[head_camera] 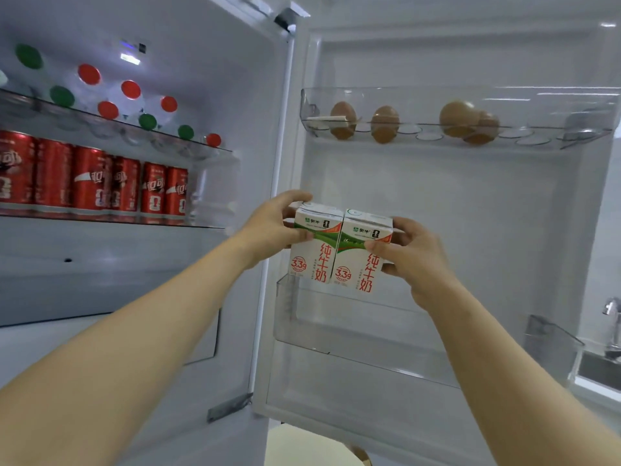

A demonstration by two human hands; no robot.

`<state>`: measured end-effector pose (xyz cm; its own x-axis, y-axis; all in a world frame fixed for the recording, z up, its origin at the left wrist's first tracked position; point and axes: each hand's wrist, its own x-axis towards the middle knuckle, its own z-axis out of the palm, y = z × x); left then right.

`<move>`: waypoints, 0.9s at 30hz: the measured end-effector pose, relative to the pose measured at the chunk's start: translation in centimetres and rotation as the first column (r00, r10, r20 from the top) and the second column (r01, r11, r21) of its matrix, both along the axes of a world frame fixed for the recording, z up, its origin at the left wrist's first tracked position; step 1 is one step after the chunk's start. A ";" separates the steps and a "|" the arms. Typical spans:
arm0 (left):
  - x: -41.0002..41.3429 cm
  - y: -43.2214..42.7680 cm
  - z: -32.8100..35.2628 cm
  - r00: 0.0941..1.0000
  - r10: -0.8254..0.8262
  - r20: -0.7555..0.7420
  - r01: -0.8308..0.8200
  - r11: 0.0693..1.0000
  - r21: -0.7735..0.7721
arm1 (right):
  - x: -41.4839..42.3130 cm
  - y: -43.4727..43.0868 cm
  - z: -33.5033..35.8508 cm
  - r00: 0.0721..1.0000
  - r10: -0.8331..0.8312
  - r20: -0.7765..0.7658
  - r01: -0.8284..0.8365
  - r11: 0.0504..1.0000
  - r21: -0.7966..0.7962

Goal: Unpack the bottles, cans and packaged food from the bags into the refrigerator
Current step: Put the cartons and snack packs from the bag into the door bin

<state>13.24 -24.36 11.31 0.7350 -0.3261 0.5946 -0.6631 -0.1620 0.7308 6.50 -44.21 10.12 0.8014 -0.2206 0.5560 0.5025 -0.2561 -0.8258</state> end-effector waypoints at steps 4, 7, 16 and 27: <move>2.4 -0.8 -1.5 0.999 0.010 -0.040 -0.009 1.000 0.030 | 2.2 -0.9 -1.0 0.996 -0.014 -0.083 0.014 1.000 -0.001; 3.6 -1.7 -2.0 0.999 0.003 -0.039 -0.001 0.999 0.043 | 3.3 -1.7 -1.4 0.993 -0.024 -0.116 0.027 0.999 0.020; 5.5 -3.8 -4.5 0.997 0.049 -0.057 -0.037 0.979 0.201 | 5.5 -3.5 -2.3 0.948 -0.070 -0.310 0.055 0.997 -0.058; 5.6 -4.8 -4.0 0.971 0.184 0.150 -0.237 0.769 0.594 | 6.7 -3.6 -2.9 0.913 -0.100 -0.395 0.019 0.979 -0.204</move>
